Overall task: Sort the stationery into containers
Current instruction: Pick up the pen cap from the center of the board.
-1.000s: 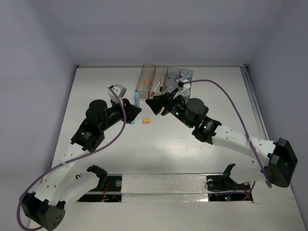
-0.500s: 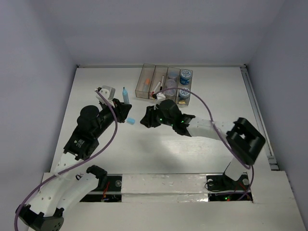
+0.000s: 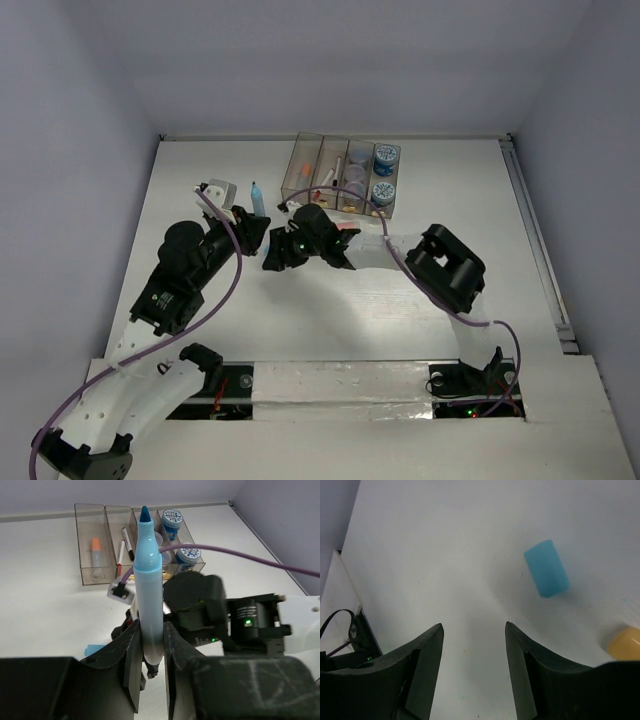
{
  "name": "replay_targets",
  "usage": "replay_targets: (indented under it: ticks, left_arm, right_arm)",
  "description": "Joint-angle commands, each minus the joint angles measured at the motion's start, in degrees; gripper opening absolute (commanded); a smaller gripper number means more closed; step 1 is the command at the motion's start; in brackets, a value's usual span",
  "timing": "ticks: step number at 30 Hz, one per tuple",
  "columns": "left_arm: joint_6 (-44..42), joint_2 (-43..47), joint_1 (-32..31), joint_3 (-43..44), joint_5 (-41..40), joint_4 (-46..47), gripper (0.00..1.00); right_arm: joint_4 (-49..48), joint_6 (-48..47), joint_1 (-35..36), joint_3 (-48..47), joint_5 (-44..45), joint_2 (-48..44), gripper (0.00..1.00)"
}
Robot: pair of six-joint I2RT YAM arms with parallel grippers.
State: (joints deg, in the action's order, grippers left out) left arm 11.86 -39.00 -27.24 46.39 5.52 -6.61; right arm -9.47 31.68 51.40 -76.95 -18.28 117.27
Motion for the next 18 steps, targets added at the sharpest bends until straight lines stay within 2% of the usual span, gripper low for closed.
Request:
replay_targets:
  ticks: [1,7,18]
  left_arm:
    - [-0.52,0.68,0.35,1.16,-0.16,1.95,0.0]
    - [-0.61,0.6,0.35,1.16,0.28,1.95,0.0]
    - [-0.61,0.42,0.35,1.16,0.37,2.04,0.0]
  right_arm:
    - [-1.07,1.89,0.63,-4.0,-2.63,3.57,0.59]
    - [-1.6,3.12,0.63,-6.02,-2.2,7.53,0.63]
    - [2.97,2.6,0.63,-7.86,7.2,7.97,0.63]
